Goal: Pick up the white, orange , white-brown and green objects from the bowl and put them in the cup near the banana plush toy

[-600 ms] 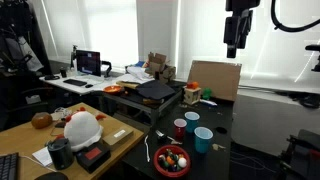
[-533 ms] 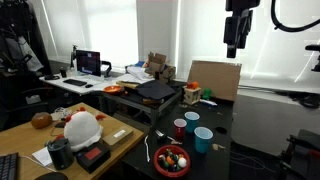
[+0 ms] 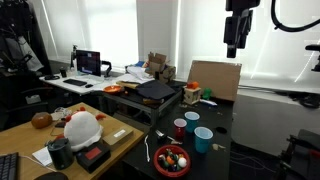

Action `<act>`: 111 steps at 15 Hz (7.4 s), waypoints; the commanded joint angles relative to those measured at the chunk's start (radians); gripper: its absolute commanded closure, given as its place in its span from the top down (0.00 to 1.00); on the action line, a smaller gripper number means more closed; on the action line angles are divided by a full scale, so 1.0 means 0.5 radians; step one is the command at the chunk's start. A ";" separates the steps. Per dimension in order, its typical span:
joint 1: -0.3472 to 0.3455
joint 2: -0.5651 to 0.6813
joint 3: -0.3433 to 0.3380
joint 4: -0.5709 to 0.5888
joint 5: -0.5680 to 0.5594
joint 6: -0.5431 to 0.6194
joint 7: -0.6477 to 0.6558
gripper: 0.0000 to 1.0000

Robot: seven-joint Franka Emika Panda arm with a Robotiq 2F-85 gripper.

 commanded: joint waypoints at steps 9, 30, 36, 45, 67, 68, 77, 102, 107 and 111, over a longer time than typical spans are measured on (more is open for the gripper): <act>0.064 0.010 -0.055 0.006 -0.021 -0.007 0.019 1.00; 0.154 1.070 -0.277 0.240 -0.097 0.840 -0.033 1.00; 0.251 1.435 -0.395 0.363 -0.207 0.925 -0.049 1.00; 0.321 1.927 -0.393 0.652 -0.088 0.977 -0.286 1.00; 0.344 2.598 -0.452 1.108 0.043 0.985 -0.372 1.00; 0.339 2.607 -0.457 1.114 0.046 0.987 -0.371 1.00; 0.313 2.735 -0.429 1.186 0.084 1.027 -0.403 1.00; 0.380 2.394 -0.492 1.028 0.019 0.845 -0.336 0.18; 0.350 2.232 -0.535 0.954 0.029 0.790 -0.305 0.18; 0.283 2.150 -0.592 0.897 0.072 0.831 -0.264 0.18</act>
